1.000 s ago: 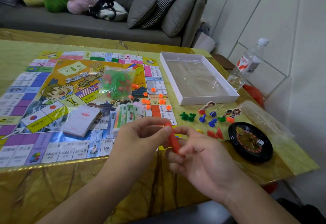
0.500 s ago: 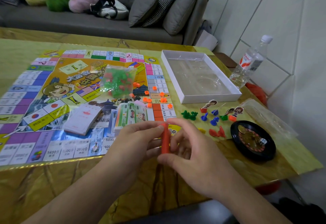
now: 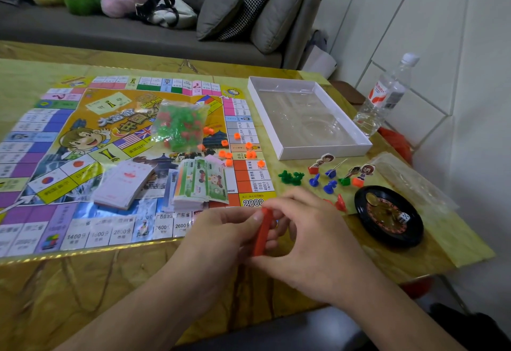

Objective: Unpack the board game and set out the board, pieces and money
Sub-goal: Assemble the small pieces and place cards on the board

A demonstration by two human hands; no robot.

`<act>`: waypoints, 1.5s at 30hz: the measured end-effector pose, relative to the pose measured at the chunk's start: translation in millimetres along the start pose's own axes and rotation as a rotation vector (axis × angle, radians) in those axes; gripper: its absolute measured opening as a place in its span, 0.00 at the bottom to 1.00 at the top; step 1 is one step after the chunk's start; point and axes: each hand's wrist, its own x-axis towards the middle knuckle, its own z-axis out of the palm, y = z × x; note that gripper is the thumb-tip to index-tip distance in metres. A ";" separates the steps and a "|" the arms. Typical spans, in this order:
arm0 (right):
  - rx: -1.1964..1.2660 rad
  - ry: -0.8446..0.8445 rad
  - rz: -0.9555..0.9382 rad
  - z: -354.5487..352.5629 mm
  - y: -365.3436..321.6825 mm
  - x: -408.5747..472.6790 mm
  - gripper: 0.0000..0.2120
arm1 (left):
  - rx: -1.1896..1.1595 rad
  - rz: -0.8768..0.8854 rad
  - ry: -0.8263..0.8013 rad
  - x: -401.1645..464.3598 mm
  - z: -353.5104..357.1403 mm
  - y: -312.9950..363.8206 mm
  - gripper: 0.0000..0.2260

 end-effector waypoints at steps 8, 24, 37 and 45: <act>-0.116 -0.204 0.136 -28.7 36.1 2.8 0.41 | 0.211 0.046 0.130 -1.5 0.5 14.1 0.07; -0.303 -0.356 0.181 -21.9 51.3 6.4 0.50 | 0.329 0.092 0.135 -7.1 -6.4 31.1 0.11; -0.154 -0.102 0.126 -20.9 12.1 80.7 0.19 | 0.330 0.143 0.172 -5.8 -24.9 58.1 0.09; -0.446 -0.207 0.150 17.0 18.1 185.2 0.10 | 0.327 0.186 0.212 -4.1 -43.1 79.4 0.10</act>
